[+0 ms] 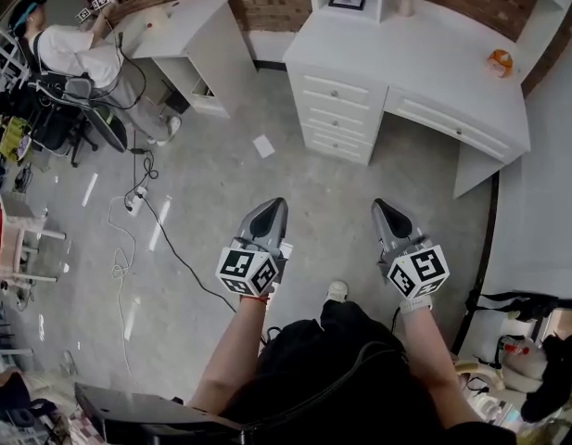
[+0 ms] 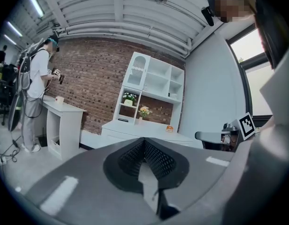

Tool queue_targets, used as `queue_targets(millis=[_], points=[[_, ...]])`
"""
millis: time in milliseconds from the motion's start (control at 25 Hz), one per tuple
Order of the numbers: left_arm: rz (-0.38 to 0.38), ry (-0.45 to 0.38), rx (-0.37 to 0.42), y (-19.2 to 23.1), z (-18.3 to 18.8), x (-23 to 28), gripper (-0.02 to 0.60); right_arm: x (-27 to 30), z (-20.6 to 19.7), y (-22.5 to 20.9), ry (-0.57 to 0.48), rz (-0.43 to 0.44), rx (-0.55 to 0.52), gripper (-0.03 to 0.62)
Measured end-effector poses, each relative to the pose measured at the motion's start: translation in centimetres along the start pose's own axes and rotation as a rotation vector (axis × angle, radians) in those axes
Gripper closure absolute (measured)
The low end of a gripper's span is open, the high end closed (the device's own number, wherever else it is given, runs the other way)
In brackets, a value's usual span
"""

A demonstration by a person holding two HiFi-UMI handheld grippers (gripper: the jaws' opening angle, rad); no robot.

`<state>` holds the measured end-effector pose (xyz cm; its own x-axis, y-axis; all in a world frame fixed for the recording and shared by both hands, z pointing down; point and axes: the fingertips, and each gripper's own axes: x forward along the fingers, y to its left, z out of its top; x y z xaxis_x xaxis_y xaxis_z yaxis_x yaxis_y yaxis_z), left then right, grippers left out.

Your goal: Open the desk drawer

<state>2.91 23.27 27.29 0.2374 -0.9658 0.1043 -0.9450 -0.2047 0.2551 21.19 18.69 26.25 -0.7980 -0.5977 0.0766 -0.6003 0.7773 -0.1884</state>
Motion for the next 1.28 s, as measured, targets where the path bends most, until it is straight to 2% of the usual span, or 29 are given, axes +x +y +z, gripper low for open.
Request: queue_targets(millis=[360, 480, 720, 1000, 1280], points=[[0.023, 0.008, -0.011, 2.5, 0.4, 4.6, 0.578, 3.4, 0.3, -4.1, 0.006, -0.019, 0.019, 0.594], [0.012, 0.011, -0.018, 3.5, 0.7, 6.2, 0.578, 4.7, 0.2, -5.1, 0.016, -0.052, 0.017, 0.594], [-0.043, 0.061, -0.022, 6.8, 0.7, 10.3, 0.578, 8.7, 0.5, -7.0, 0.012, -0.116, 0.040, 0.594], [-0.118, 0.086, 0.000, 12.2, 3.6, 15.6, 0.578, 14.4, 0.8, -8.9, 0.003, -0.212, 0.089, 0.594], [-0.197, 0.139, 0.021, 17.1, 4.3, 19.6, 0.578, 19.9, 0.8, -8.9, 0.004, -0.276, 0.110, 0.592]])
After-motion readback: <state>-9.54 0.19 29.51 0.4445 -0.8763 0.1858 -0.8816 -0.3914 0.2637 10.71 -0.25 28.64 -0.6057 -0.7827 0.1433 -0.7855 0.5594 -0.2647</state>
